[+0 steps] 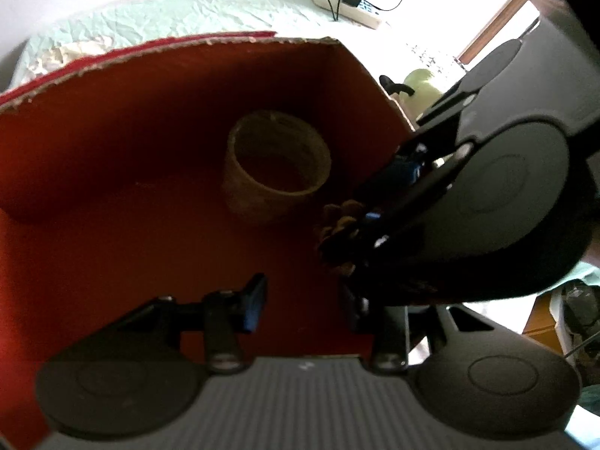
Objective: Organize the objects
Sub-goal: 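Lower the pine cone into the red box and open the right gripper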
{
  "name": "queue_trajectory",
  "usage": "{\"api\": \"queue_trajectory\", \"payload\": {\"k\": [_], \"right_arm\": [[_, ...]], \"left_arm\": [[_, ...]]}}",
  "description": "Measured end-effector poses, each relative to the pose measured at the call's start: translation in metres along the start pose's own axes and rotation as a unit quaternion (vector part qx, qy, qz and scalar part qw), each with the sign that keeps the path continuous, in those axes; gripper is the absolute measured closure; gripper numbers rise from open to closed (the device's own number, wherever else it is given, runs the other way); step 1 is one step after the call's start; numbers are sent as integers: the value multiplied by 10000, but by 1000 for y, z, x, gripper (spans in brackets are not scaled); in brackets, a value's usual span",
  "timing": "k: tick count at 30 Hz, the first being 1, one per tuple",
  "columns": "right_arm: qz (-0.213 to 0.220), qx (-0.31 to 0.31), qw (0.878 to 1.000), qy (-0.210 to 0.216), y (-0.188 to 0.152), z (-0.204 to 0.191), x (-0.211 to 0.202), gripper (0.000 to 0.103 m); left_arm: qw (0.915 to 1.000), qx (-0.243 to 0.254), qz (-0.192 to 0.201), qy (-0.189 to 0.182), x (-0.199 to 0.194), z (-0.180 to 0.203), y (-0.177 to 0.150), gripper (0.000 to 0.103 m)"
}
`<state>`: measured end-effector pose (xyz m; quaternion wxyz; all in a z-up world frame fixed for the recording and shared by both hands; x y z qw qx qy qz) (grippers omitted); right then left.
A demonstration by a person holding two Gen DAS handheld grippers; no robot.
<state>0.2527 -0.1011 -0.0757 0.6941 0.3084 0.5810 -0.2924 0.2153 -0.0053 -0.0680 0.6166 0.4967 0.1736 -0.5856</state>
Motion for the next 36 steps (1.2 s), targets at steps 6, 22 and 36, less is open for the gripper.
{"api": "queue_trajectory", "payload": {"k": [6,22,36], "right_arm": [[61,49,10000,39,-7,-1,1,58],[567,113,9983,-9,-15,-11,8,61],[1183,470,9919,45,-31,-21,19,60]], "left_arm": [[10000,38,-10,-23,1,3,-1,60],[9997,-44,43,231,4,2,0,52],[9979,-108,184,610,-2,6,0,53]]}}
Point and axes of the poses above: each gripper's, at about its wrist camera, not at the fingertips, and x roughly the way its jaws point, z to its right, y to its top, the point moved 5 cm from there along x, roughly the way its jaws point, and after that the axes turned 6 degrees about -y, right-handed, at the moved point
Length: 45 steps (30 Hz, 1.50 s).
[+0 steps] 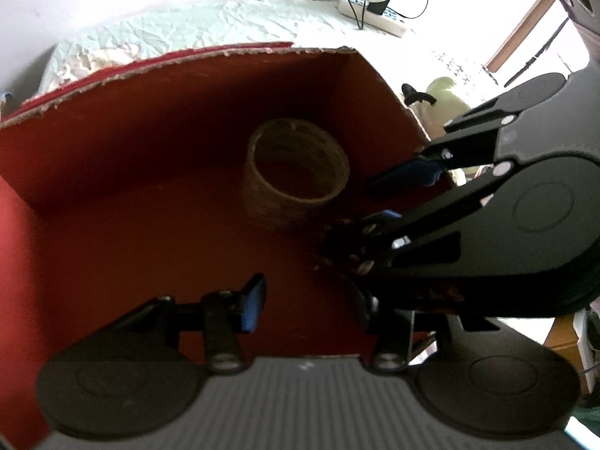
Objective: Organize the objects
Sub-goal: 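Lower the pine cone into the red box and open the right gripper, then raise the right gripper out of the red box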
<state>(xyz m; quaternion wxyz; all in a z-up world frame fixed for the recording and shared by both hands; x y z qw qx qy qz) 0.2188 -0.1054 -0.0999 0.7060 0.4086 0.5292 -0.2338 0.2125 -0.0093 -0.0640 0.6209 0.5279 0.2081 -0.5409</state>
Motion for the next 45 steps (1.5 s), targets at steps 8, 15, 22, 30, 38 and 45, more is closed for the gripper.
{"api": "queue_trajectory", "payload": {"k": [8,15,22,30,38,45], "right_arm": [[436,200,9988,-29,8,-1,-9,58],[870,396,9954,-94,13,12,-18,57],[1129,773,9905,97,3,15,-35,57],[1542,1227,9801,242,-10,22,-53,57],[2226,1609,9602,509,-38,26,-81,58],[2815,1680,9424,657,-65,32,-105,56]], "left_arm": [[9997,-20,137,224,-3,0,-2,50],[9984,85,259,493,-3,5,-4,43],[9970,-69,345,693,-8,5,-3,43],[9928,-183,515,1064,-19,12,-7,43],[9847,-472,841,1450,-48,23,-18,41],[9734,-649,1187,1848,-70,48,-34,35]]}}
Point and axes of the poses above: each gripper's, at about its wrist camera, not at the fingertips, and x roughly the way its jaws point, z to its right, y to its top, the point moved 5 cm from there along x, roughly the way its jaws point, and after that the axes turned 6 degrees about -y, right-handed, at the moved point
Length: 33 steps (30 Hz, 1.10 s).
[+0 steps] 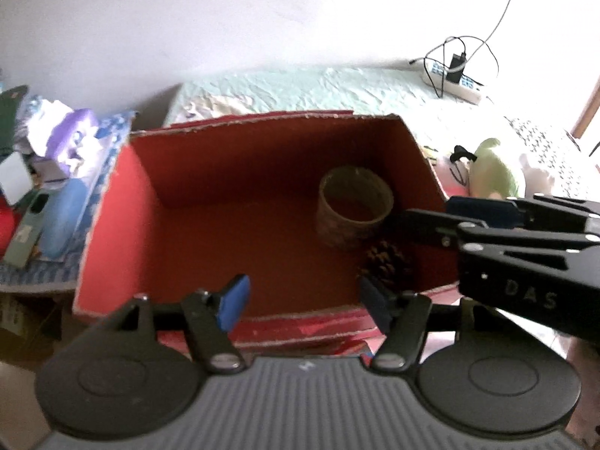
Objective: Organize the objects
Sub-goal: 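Raise the right gripper out of the red box, then move the right gripper to the red printed gift box and close on it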
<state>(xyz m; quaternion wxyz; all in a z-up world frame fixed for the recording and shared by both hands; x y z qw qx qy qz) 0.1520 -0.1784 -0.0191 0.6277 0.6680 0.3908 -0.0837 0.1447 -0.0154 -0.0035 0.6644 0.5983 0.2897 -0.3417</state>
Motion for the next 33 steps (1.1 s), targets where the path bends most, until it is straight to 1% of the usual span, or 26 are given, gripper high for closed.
{"api": "queue_trajectory", "payload": {"k": [2,6,9,13,14,15,16,18,25,29,33], "right_arm": [[141,26,9999,54,-3,4,-9,54],[244,85,9993,272,-11,14,-22,54],[189,219,9986,435,-21,23,-27,49],[52,528,9962,687,-38,36,-29,49],[40,564,9959,705,-41,37,-29,49],[5,567,9958,718,-45,39,-28,49],[-35,548,9959,714,-49,39,-27,49],[-130,540,9957,742,-55,41,-26,49],[-412,498,9928,1007,-71,40,-22,49],[-744,723,9870,1230,-85,41,-14,49],[-1145,891,9795,1395,-100,39,-2,49]], "left_arm": [[9998,-8,103,165,-7,6,-3,33],[9991,-146,196,358,-18,13,-14,24],[9984,-303,151,455,-24,15,-25,22],[9965,-560,81,620,-29,15,-43,20],[9962,-610,90,620,-30,15,-48,18],[9956,-696,89,615,-31,15,-53,11],[9951,-782,83,601,-31,15,-58,9],[9946,-876,28,562,-29,19,-68,9],[9935,-941,-141,628,-20,36,-92,9],[9924,-1085,-216,545,-12,37,-105,9],[9875,-1451,-378,493,-1,31,-121,9]]}}
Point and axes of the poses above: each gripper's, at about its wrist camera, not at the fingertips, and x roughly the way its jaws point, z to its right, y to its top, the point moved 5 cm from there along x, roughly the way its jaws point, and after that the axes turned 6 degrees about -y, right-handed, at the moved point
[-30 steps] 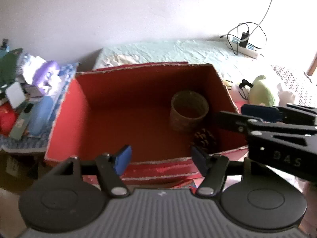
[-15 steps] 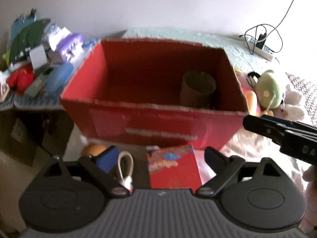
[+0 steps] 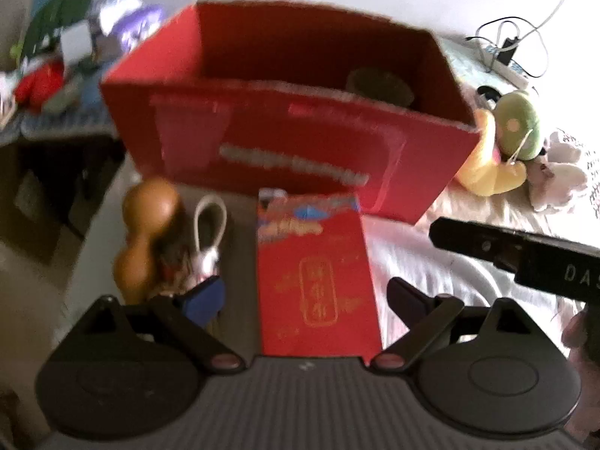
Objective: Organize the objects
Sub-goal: 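Move the right gripper to the red printed gift box and close on it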
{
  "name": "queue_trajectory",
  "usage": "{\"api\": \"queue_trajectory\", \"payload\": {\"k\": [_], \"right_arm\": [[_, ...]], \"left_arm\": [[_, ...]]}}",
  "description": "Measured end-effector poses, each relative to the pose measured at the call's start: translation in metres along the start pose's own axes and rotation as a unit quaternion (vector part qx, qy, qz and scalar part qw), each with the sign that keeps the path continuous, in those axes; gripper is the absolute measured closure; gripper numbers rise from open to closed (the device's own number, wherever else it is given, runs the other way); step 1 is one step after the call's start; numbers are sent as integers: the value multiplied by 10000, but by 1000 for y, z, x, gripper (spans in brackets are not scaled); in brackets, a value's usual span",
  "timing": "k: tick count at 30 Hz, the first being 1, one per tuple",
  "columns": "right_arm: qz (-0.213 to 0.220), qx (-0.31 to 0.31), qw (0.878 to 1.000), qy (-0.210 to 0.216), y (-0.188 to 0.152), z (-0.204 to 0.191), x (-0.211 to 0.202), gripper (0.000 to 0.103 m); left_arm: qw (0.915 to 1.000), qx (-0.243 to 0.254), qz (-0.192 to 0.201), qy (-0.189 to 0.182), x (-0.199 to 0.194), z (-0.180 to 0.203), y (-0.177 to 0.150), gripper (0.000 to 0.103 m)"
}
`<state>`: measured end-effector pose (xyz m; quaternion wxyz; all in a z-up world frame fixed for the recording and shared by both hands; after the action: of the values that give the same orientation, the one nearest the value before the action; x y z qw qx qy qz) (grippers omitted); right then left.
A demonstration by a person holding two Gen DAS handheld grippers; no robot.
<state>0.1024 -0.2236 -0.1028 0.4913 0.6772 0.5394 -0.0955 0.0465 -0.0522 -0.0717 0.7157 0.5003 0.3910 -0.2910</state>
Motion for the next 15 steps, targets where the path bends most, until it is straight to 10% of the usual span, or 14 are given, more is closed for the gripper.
{"api": "queue_trajectory", "payload": {"k": [15], "right_arm": [[-811,664,9944,102,-12,7,34,48]], "left_arm": [[9982,-35,-533,-253,49,4,-13,9]]}}
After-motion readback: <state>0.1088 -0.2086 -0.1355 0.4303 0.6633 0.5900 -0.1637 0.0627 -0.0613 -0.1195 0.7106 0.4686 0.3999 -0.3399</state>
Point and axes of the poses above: each gripper's, at about its wrist camera, not at the fingertips, and x roughly the way its jaws point, z to its right, y to its top, the point moved 5 cm from there along x, roughly the way its jaws point, and after that the axes turned 6 degrees about -y, right-handed, at the moved point
